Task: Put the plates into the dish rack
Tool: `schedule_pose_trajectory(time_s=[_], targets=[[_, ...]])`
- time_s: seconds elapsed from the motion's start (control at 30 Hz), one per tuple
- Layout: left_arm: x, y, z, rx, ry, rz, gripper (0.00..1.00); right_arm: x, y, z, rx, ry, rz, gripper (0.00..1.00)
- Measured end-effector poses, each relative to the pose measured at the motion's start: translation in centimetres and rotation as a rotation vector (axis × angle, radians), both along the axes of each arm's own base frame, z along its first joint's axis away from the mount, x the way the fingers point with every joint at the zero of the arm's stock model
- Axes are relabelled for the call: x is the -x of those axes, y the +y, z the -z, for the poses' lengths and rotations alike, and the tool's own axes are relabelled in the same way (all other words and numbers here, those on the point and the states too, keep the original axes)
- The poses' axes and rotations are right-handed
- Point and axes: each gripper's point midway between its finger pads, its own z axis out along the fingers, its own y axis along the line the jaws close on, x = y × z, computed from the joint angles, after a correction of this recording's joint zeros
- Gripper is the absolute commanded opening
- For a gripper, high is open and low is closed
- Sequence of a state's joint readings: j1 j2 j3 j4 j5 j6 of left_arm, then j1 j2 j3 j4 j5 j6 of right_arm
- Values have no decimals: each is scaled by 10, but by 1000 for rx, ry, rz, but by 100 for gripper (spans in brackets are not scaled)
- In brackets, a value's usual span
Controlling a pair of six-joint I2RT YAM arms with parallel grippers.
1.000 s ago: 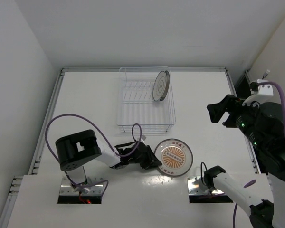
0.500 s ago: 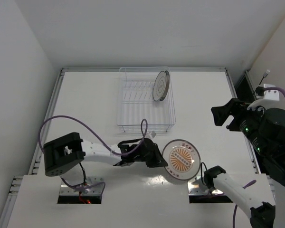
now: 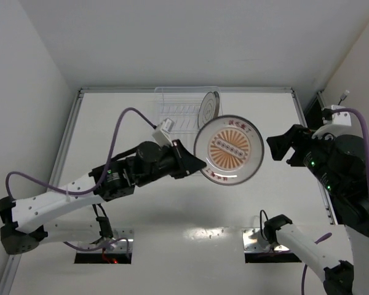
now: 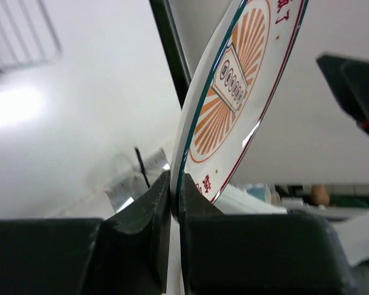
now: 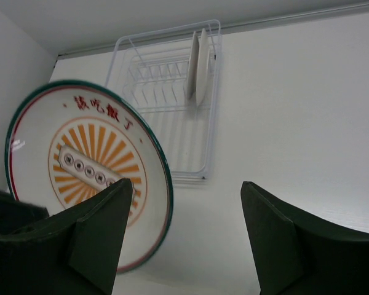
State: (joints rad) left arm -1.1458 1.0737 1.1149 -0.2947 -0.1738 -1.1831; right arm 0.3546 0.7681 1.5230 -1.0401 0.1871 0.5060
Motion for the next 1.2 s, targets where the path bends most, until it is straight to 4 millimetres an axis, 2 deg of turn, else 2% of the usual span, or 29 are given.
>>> schedule_pose_trajectory(time_s=[0.07,0.13,0.23,0.37,0.5,0.57,0.6,0.63,0.67,0.7,0.8,0.83,0.9,0.93,1.0,1.03,1.07,1.17,1.2], targets=[[-14,18,-2,-21,-19,-59,0,-4,6,5,-6,6,-25,68],[-25,29,5,-57,-17,-99,0,-9,17,8,-25,3,-71,67],[-30,34,16,-91,-8,-105,0,-19,38,28,-53,37,-147,67],[-32,37,27,-112,9,-80,0,-34,67,73,-101,116,-251,67],[-45,45,27,-115,8,-97,0,-46,81,114,-120,201,-282,67],[-51,49,27,-114,12,-107,0,-50,88,124,-131,223,-303,57],[-55,52,27,-113,14,-112,0,-53,91,126,-136,223,-318,47],[-58,54,27,-112,13,-114,0,-55,95,127,-142,223,-335,17],[-61,56,26,-110,14,-114,0,-57,99,126,-147,216,-355,3],[-64,59,27,-113,15,-121,0,-60,102,124,-158,206,-358,0],[-76,71,30,-124,26,-156,0,-67,111,105,-236,150,-384,0],[-77,72,28,-118,18,-152,8,-69,112,101,-244,136,-387,0],[-80,75,27,-122,6,-149,15,-73,115,101,-254,138,-397,0],[-83,78,30,-137,6,-151,29,-75,118,99,-258,135,-405,0],[-84,81,38,-170,15,-142,45,-83,124,95,-262,132,-425,0],[-88,82,43,-191,22,-143,57,-88,127,93,-262,130,-430,0],[-90,83,48,-210,32,-137,80,-94,129,94,-260,138,-429,0],[-92,84,52,-253,43,-124,98,-113,133,92,-245,150,-410,0],[-93,86,52,-273,46,-129,98,-121,133,92,-237,152,-399,0]])
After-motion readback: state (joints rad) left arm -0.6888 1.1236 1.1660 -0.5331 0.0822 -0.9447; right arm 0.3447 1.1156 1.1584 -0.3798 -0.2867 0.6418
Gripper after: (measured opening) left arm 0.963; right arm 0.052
